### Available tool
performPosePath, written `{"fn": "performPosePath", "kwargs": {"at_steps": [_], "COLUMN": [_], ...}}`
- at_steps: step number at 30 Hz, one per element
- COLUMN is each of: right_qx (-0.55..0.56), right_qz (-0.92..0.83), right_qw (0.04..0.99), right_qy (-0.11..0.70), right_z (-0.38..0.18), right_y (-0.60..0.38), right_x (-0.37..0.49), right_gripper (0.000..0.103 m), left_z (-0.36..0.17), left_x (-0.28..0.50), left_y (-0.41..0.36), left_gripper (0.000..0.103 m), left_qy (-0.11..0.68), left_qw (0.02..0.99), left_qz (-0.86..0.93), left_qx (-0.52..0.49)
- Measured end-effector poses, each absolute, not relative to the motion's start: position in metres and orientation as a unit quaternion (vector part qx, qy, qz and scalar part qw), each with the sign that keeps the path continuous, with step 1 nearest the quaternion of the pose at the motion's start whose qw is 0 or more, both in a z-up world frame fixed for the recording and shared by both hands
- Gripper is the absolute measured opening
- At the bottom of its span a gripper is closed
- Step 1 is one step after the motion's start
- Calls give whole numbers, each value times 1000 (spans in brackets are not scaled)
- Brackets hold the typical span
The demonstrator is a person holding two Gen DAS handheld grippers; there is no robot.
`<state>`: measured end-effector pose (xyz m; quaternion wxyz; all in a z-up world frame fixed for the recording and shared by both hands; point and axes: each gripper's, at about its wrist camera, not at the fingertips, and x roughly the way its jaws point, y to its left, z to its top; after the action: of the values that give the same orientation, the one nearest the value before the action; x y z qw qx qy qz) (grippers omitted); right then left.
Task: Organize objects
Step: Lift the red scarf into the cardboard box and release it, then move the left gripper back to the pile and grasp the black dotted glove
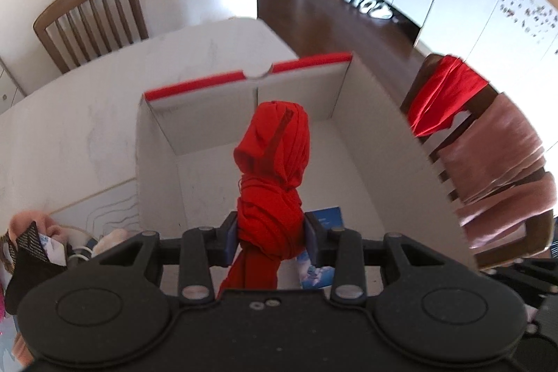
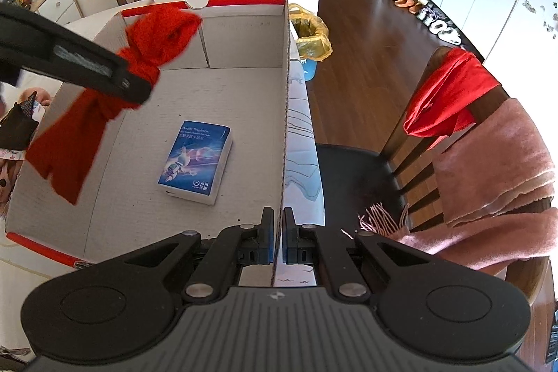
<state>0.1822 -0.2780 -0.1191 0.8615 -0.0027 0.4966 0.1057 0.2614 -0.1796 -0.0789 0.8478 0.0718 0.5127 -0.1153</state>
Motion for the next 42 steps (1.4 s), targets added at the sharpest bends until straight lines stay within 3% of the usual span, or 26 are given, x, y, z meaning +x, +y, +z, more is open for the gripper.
{"fn": "performPosePath", "kwargs": {"at_steps": [20, 25, 32, 42], "right_qx": [0, 2, 4, 8], "right_qz": [121, 121, 120, 112], "right_qw": [859, 859, 859, 860], "right_qy": [497, 498, 498, 498], "right_z": [-120, -120, -120, -118], "right_y": [-283, -284, -284, -284], "right_x": [183, 183, 182, 181], "right_gripper": [4, 4, 4, 4], "left_z": [-128, -132, -120, -82], "left_x": [265, 266, 259, 231], "left_y": [-181, -184, -188, -176], "left_gripper": [40, 47, 63, 64], "left_qy": [569, 572, 550, 513], "left_qw": [810, 808, 822, 842], "left_qz": [-84, -83, -98, -128], "left_qx": [110, 113, 114, 107]}}
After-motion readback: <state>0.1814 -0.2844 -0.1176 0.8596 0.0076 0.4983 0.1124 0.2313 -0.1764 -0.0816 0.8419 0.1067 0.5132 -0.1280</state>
